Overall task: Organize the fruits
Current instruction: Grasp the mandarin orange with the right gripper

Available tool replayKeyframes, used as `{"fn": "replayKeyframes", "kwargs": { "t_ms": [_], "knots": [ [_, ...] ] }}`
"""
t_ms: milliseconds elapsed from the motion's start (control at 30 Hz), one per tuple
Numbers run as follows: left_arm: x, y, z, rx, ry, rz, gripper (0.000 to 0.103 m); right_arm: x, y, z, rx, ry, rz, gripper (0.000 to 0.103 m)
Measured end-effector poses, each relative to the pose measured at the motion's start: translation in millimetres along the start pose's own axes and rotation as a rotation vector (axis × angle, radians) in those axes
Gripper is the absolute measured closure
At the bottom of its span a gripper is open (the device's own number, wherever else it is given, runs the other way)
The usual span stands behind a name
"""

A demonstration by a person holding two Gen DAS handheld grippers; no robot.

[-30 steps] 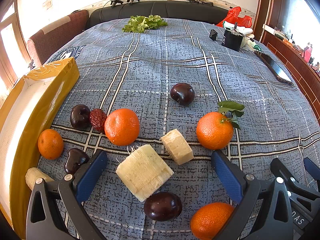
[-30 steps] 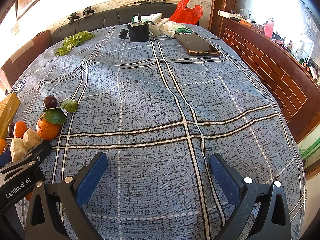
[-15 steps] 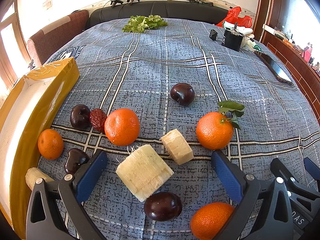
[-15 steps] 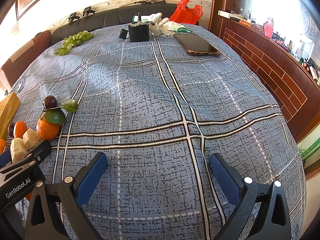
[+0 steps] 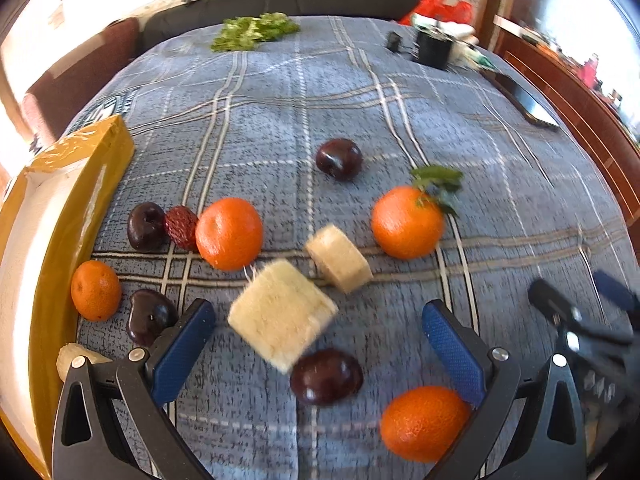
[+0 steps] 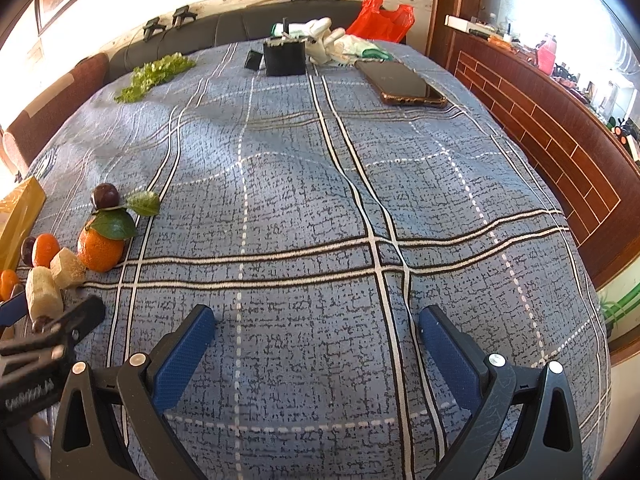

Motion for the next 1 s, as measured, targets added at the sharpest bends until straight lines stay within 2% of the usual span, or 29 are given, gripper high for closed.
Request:
{"fn": "replayKeyframes", "kwargs": {
  "t_ms": [67, 167, 200, 300, 433, 500, 533, 667, 767, 833, 867, 933, 1000],
  "knots": [
    [-7, -1, 7, 0.006, 0.013, 0.037, 0.001, 2, -1, -1, -0.001, -0.004, 0.002, 0.0],
    [-30, -7, 18, -0.029, 0.071, 0.103, 0.017, 2, -1, -1, -0.001, -0.01, 0.005, 0.0],
    [-43, -12, 20, -0.037, 0.11, 0.111, 0.018, 2, -1, -1, -0.003, -0.009, 0.005, 0.0],
    [-94, -39, 25, -0.057, 0.275, 0.065, 0.017, 3, -2, -2, -0.008, -0.007, 0.002, 0.0],
    [-157, -85, 37, -0.111, 0.429, -0.028, 0.017, 0, -2, -1, -0.034, -0.01, 0.005, 0.001],
    [-180, -107, 46, -0.135, 0.471, -0.087, 0.017, -14, -2, -2, -0.034, 0.022, 0.01, 0.015],
    [-189, -118, 50, -0.141, 0.487, -0.109, 0.016, -24, -4, -2, -0.019, 0.04, -0.027, 0.021],
    [-192, -137, 61, -0.163, 0.485, -0.128, 0.012, -79, -33, 15, -0.054, 0.116, -0.246, 0.02],
    [-178, -144, 67, -0.203, 0.445, -0.093, 0.012, -97, -68, 41, -0.139, 0.079, -0.396, 0.02],
    [-165, -144, 70, -0.215, 0.404, -0.052, 0.012, -98, -88, 58, -0.205, 0.045, -0.429, 0.021],
    [-159, -142, 70, -0.214, 0.391, -0.04, 0.013, -96, -98, 66, -0.238, 0.035, -0.436, 0.024],
    [-153, -141, 73, -0.2, 0.377, -0.015, 0.018, -94, -113, 81, -0.293, 0.022, -0.436, 0.03],
    [-150, -136, 74, -0.183, 0.369, 0.005, 0.024, -90, -125, 91, -0.321, 0.001, -0.453, 0.031]
  ]
}}
Point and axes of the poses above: each gripper's, at about its wrist camera, not at the fingertips, and x roughly the way its jaws point, y to its right, z to its underside, the point moved 6 cm from there along x, roughly the way its jaws point, and after that the axes turned 12 degrees about x, right-handed, at the moved point
